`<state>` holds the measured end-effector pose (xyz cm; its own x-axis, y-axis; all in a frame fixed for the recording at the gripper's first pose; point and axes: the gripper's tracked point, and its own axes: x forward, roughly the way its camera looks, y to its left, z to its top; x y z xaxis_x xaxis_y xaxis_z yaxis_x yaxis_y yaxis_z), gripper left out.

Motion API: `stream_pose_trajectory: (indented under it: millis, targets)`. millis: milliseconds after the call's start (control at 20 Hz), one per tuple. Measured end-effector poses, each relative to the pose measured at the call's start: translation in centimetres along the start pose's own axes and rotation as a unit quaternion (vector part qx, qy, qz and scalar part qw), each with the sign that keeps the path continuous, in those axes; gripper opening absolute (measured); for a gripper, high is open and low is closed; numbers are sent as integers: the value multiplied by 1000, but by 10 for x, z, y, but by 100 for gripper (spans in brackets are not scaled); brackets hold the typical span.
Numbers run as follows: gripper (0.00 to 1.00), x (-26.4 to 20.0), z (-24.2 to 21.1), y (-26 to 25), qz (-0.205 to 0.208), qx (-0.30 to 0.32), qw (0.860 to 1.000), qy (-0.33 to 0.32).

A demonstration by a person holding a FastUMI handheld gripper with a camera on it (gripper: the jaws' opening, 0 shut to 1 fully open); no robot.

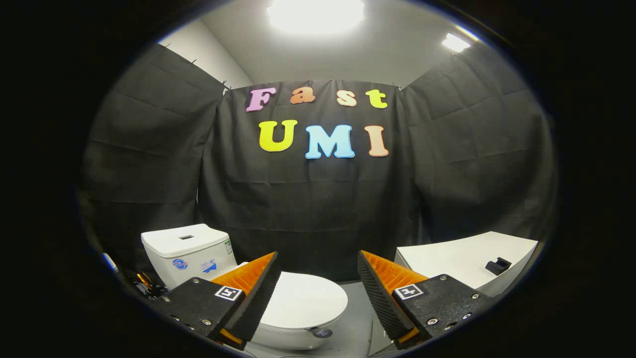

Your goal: Open the toilet lid.

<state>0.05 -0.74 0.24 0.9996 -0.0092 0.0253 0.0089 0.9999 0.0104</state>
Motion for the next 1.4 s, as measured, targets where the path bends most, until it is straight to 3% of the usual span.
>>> stream_pose_trajectory:
  millis: [250,450,900,1150,1400]
  targets:
    - [95,0,10,-6,-2,-2,1000,-23]
    - [95,5,6,-10,-1,65,997,-30]
    - [96,24,-42,-20,-25,164,986,27]
    - [96,26,-83,-23,-46,243,967,63]
    - [95,29,-125,-19,-62,321,939,101]
